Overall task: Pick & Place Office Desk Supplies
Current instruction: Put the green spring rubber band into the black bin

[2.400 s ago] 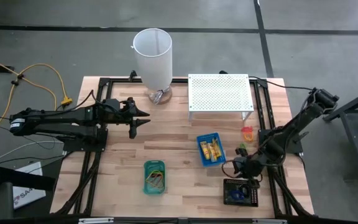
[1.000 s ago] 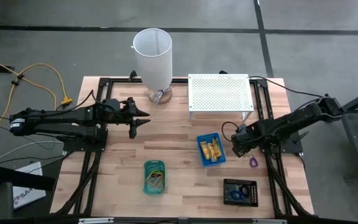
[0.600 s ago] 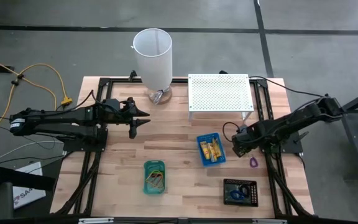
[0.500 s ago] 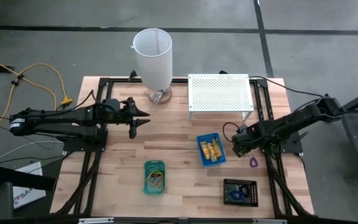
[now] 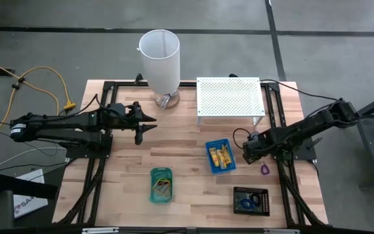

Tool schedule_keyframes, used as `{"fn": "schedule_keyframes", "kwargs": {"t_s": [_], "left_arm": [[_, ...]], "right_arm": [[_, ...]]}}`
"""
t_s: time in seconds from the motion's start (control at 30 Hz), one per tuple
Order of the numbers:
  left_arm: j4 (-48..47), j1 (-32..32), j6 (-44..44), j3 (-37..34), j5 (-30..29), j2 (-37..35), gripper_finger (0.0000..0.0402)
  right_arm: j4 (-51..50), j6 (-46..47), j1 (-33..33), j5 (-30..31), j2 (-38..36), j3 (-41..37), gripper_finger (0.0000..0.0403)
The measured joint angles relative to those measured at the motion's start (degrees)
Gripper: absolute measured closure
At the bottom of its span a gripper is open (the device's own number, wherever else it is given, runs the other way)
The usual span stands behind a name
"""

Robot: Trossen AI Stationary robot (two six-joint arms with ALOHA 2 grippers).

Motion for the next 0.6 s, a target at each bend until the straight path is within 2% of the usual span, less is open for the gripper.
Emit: {"fn": "schedule_keyframes", "kwargs": {"t_s": [0.6], "left_arm": [[0.02,0.01,0.00,-0.01,0.01,0.01,0.0282]], "right_arm": [[2.30,-0.35,0.00,-0.40,-0.04,-1.35,0.0325]]}}
